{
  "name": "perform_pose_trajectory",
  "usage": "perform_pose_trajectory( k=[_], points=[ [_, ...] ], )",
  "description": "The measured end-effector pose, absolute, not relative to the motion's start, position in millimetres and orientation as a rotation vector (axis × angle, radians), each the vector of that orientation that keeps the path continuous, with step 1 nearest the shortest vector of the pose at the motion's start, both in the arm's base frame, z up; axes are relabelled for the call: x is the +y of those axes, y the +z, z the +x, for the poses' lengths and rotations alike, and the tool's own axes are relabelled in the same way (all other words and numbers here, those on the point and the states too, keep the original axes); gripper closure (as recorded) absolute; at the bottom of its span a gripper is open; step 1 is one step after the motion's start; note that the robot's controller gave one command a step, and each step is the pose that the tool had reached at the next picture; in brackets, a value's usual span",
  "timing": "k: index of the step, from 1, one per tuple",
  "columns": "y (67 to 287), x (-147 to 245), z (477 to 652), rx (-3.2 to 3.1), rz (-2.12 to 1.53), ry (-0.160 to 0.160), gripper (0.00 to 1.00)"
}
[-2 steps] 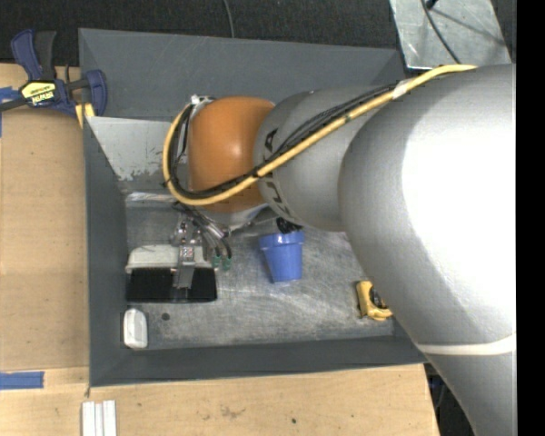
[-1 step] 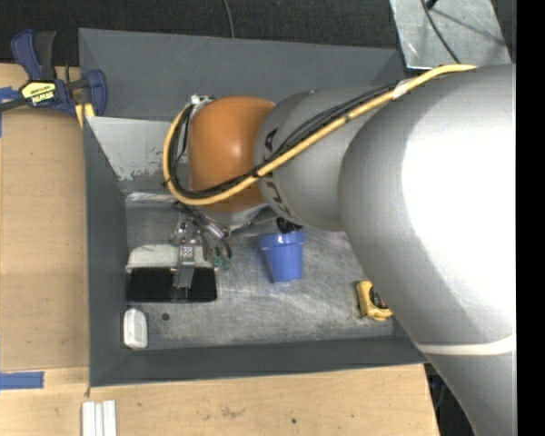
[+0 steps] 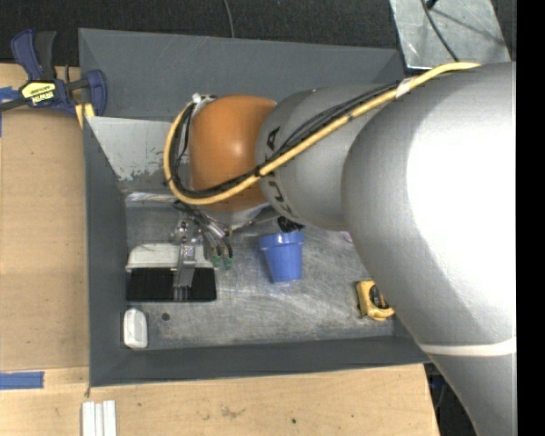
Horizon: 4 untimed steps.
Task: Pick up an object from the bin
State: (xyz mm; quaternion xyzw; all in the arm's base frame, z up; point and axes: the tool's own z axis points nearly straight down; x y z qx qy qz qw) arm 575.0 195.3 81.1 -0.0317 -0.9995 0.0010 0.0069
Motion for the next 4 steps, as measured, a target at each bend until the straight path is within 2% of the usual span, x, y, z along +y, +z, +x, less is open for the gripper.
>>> perform_pose_trajectory(
  k=[2,4],
  points=[
    [119.2,194.5,576.3,-3.141,-0.101,-0.001,1.00],
    [140.1,194.1,576.5,-3.140,-0.102,0.000,1.00]
  ],
)
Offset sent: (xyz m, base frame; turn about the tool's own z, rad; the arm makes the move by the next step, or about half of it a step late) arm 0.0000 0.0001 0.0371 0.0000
